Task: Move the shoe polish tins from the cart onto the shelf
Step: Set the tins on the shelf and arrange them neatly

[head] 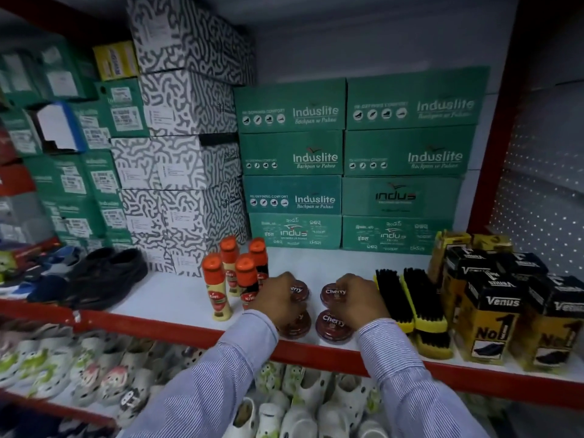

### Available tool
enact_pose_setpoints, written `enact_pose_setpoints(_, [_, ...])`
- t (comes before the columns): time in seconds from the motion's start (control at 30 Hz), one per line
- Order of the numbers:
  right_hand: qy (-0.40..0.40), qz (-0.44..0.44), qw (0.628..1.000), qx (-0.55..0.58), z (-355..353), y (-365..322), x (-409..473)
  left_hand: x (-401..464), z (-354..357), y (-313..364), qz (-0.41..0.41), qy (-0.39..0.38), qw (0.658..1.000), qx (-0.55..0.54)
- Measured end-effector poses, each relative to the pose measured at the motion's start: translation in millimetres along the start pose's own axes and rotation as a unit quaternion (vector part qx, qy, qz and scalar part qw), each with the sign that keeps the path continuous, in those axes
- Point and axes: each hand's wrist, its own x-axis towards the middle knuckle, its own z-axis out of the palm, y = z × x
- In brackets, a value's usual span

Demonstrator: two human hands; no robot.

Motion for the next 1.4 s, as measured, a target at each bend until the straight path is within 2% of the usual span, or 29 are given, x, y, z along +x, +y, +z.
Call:
enact_pose_setpoints(0.1, [0.023,-0.002,0.999,0.022,0.2,-4.0,16.6,19.1,5.4,4.6,-0.006,0.003,0.999,0.051])
enact_pose_setpoints(0.27, [0.004,-0.003,1.0,0.0,14.3,-3.3,33.9,44.3,17.2,-0.6,-0.021,0.0,0.99,0.138])
enact_pose_setpoints(0.43, [0.004,-0.002,1.0,0.004,20.0,-2.0,40.3,56.9,22.2,-10.0,-0.02,-0.013,0.992,0.125])
enact_pose_setpoints(0.63, [-0.006,-0.009,1.0,0.0,19.9,0.7,41.0,54.4,27.9,-6.5,-0.026,0.023,0.994,0.104])
enact_pose_setpoints(1.13, [0.023,-0.01,1.0,0.001,23.6,0.8,38.7,48.0,27.9,-0.7,-0.007,0.023,0.995,0.092])
enact_pose_setpoints(1.4, [0.045,-0.093,0.994,0.016,0.5,2.3,6.9,16.1,6.2,3.7,0.005,0.06,0.995,0.082])
